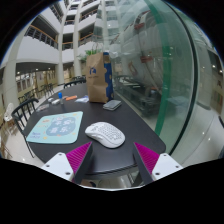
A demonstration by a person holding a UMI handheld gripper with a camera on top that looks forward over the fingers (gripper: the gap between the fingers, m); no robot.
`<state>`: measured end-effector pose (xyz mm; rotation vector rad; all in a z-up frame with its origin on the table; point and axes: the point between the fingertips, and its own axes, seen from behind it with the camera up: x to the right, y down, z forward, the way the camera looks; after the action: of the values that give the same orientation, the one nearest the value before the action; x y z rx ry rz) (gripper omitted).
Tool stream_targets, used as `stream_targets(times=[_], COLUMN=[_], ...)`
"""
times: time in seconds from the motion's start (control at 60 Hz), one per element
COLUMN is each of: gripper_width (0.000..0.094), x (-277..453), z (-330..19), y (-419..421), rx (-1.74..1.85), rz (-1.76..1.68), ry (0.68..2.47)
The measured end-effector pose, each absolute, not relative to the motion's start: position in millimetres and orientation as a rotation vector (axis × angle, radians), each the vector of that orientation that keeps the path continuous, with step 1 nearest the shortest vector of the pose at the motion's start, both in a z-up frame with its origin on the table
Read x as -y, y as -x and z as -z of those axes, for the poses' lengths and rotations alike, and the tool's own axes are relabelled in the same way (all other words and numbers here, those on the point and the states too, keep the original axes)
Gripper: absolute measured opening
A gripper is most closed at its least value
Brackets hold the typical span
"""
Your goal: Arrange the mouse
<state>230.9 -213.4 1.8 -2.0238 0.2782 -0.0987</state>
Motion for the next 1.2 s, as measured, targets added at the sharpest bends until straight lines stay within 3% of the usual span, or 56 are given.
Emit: stream_targets(times=[0.5,0.617,0.65,0.833,0.9,1.083,1.133,1.2], gripper_width=[0.0827,0.0669,0.053,0.0361,0.0358,0.0357,0.0356,0.0355], x=[105.0,88.4,88.5,96.9,102.3,90.6,78.3,64.0], z=[12.7,16.0,15.8,9.9,-10.6,-130.0,-145.1,-138.2], y=[-257.5,-262.6,-261.3,-260.3,-249.6,-173.5,-138.4,-91.8], rx=[-0.125,-0.105,-0.091,-0.121,-0.143,-0.19,-0.163,-0.139], rz=[0.077,0.093,0.087,0.15,0.155,0.163,0.142,0.121], ry=[2.129,2.173,2.181,2.163,2.129,1.923,1.907,1.912])
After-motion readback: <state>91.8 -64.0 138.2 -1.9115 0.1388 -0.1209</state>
